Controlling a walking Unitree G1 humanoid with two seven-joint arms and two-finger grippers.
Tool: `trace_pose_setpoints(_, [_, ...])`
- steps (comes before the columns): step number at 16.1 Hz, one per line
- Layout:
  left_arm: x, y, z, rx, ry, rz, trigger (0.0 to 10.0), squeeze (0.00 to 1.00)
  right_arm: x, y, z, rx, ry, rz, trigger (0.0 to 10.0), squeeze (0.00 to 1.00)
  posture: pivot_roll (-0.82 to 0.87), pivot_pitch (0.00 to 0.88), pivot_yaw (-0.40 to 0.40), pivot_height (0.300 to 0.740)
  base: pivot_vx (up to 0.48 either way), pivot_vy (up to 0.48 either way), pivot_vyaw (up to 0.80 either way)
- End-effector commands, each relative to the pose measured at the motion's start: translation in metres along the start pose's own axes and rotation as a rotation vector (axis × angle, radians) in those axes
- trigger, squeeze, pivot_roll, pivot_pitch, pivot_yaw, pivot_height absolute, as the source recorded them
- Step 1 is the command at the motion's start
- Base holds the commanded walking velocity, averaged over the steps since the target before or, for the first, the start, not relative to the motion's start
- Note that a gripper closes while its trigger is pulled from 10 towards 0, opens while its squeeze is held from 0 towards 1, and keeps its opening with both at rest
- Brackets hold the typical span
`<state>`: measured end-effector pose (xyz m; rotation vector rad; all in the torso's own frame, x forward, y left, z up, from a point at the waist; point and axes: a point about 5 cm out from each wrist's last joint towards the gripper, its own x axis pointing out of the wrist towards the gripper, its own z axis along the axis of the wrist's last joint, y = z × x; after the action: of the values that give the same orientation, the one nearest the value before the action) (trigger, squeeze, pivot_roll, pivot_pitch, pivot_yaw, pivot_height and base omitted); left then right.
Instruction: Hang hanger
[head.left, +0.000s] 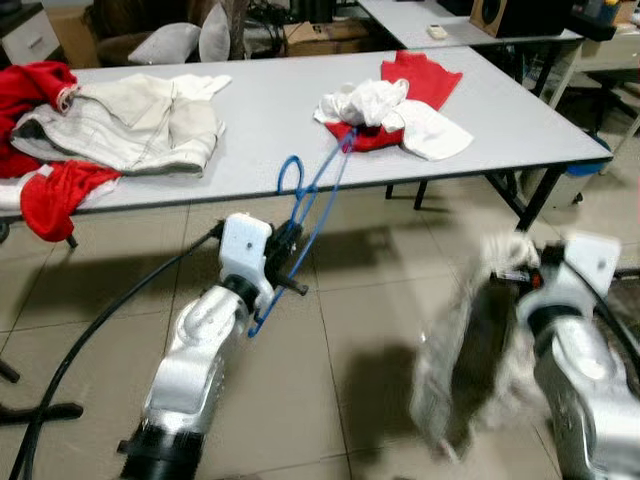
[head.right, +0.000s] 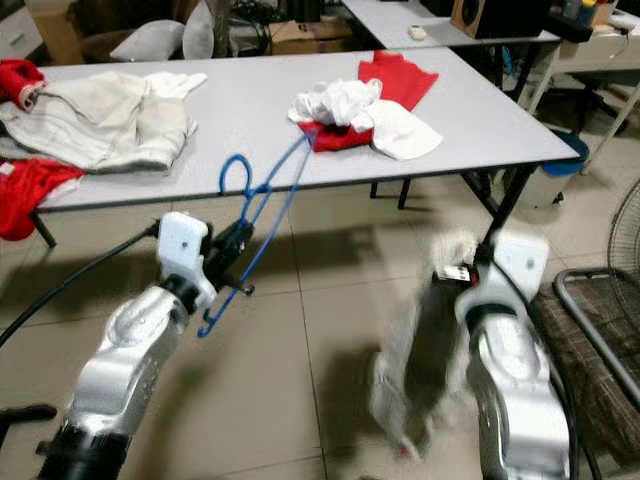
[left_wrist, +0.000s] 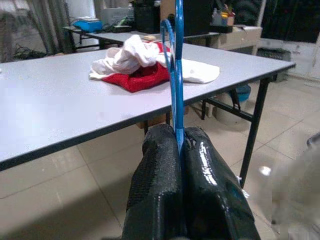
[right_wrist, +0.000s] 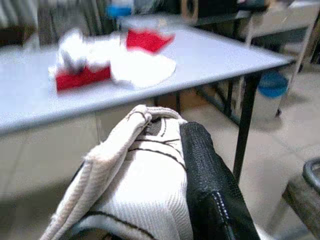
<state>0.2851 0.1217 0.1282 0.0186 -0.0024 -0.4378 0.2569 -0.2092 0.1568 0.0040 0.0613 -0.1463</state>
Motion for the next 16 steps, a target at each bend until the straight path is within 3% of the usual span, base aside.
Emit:
trace_pose_setpoints(1, [0.003, -0.001, 0.009, 0.011, -0.027, -0.003, 10.0, 0.0, -0.003, -0.006, 0.023, -0.004, -0.098, -0.016, 10.0, 0.0, -0.02, 0.01, 0.016, 0.74, 0.289, 0.0, -0.8])
trace_pose_setpoints(7, [0.006, 0.0, 0.023, 0.038, -0.057, 0.0, 10.0, 0.0, 0.005, -0.009, 0.083, 0.001, -0.256, 0.001, 10.0, 0.0, -0.02, 0.0, 0.012, 0.74, 0.299, 0.0, -0.62])
trace_pose_setpoints(12, [0.01, 0.014, 0.051, 0.061, -0.115, 0.088, 10.0, 0.0, 0.003, 0.002, 0.086, 0.053, -0.245, 0.064, 10.0, 0.0, -0.02, 0.0, 0.015, 0.74, 0.311, 0.0, 0.0])
trace_pose_setpoints(16, [0.004, 0.022, 0.049, 0.079, -0.082, 0.147, 10.0, 0.0, 0.001, 0.002, 0.082, 0.073, -0.23, 0.051, 10.0, 0.0, -0.02, 0.0, 0.02, 0.74, 0.319, 0.0, 0.0])
